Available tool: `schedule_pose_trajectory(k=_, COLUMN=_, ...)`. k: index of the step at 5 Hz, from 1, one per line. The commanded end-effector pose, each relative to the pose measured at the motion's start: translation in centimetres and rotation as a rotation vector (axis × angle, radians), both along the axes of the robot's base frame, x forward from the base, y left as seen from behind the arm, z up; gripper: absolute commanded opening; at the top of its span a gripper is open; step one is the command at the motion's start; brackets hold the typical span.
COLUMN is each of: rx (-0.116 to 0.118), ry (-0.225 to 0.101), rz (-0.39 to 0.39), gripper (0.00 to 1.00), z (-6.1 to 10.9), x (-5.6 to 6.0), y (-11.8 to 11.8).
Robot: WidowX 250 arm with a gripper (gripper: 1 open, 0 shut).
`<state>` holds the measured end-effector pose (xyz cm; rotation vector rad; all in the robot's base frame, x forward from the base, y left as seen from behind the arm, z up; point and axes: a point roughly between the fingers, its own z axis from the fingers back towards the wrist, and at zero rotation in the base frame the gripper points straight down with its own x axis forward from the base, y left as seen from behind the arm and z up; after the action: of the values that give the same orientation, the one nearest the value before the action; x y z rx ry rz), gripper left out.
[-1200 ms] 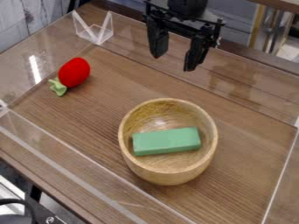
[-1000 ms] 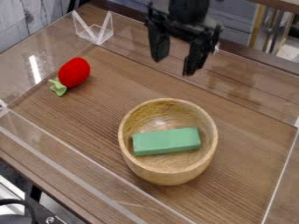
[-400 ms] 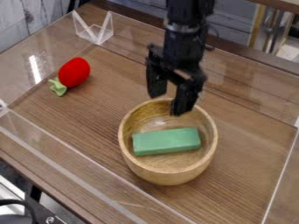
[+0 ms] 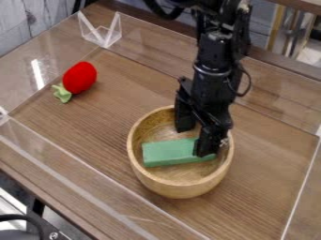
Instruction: Remove the green stick from the brown bowl and put it on the table
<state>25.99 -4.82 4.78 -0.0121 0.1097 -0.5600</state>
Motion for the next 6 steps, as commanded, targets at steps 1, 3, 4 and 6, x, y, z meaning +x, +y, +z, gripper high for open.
schedule_pose_trajectory(k=1, rx=-0.003, ry=-0.072, rz=-0.042, gripper=1.00, z=1.3, x=1.0, y=0.4)
schedule_pose_trajectory(k=3, rx=0.003, ry=-0.132, rz=0.052, gripper=1.00, z=1.0, x=1.3, y=0.4)
schedule_pose_trajectory(k=4, rx=0.000, ry=-0.153, rz=0.107, gripper=0.00, z=1.1, x=2.0, y=0.0)
schedule_pose_trajectory(k=6, rx=-0.008, ry=-0.170, rz=0.193, gripper=1.00, z=0.8, x=3.4, y=-0.7)
